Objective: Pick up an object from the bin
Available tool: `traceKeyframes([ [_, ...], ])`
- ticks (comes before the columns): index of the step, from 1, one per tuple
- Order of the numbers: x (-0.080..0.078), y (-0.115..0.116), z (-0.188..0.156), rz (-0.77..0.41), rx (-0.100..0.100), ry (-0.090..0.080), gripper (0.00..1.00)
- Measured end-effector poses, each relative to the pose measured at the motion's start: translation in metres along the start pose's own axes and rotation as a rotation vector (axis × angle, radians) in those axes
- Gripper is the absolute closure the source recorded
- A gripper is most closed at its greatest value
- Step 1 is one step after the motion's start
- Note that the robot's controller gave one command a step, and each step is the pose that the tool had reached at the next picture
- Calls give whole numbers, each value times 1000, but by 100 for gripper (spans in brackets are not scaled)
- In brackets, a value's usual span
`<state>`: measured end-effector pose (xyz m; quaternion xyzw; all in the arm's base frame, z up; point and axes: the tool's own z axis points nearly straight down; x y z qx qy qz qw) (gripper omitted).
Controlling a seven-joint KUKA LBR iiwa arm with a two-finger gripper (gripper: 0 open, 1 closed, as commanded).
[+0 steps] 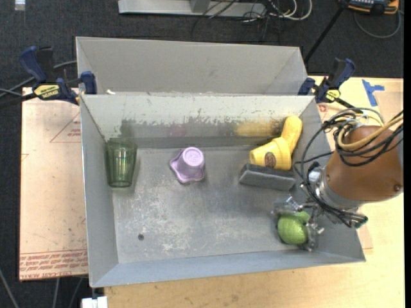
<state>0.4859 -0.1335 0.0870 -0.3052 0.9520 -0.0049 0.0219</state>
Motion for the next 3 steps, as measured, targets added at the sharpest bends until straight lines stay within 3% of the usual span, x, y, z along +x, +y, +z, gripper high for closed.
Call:
traceKeyframes([
  [1, -13, 9, -107, -57, 0, -3, 100],
  [2, -13, 9, -107, -57, 0, -3, 100],
  [3, -27, 13, -160, -51, -4, -2, 100],
])
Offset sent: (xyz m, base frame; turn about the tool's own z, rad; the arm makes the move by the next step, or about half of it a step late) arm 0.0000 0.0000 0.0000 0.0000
